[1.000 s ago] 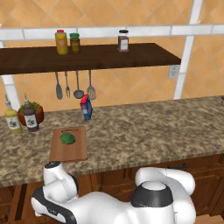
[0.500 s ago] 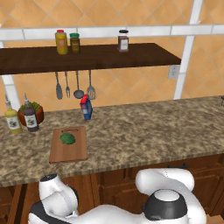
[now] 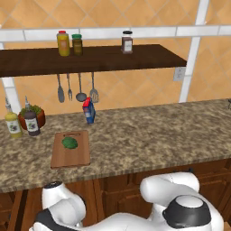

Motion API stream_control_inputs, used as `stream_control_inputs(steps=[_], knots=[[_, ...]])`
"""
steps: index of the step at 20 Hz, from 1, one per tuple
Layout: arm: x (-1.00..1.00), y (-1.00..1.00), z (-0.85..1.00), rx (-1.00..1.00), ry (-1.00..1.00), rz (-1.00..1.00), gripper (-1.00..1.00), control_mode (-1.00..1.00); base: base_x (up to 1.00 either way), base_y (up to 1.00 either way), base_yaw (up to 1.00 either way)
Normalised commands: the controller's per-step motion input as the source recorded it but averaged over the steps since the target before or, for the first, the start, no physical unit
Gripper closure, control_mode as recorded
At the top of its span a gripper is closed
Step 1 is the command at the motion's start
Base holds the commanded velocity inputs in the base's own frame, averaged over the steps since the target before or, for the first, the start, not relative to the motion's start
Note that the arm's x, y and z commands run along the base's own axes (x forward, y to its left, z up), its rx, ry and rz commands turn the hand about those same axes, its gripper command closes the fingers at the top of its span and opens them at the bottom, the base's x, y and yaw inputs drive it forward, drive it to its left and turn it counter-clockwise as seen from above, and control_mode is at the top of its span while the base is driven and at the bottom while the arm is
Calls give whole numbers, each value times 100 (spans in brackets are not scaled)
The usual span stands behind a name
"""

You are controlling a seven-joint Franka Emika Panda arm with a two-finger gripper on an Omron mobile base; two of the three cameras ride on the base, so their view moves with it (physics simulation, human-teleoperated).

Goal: Place the appropriate cutting tool for cutting the broccoli skin on the cutting board.

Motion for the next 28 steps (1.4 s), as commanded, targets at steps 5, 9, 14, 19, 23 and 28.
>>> stream_control_inputs(steps=[5,9,14,19,23,28], knots=[[92,15,27,-5,0,-9,-100,-100,0,0,0],[67,18,4,-6,-5,-7,-100,-100,0,0,0],[15,19,0,-8,-14,-9,-100,-100,0,0,0],[28,14,-2,-7,-8,-8,-100,-100,0,0,0],[19,0,-19,0,-4,-3,-100,-100,0,0,0],[15,0,-34,0,0,-4,-100,-100,0,0,0]])
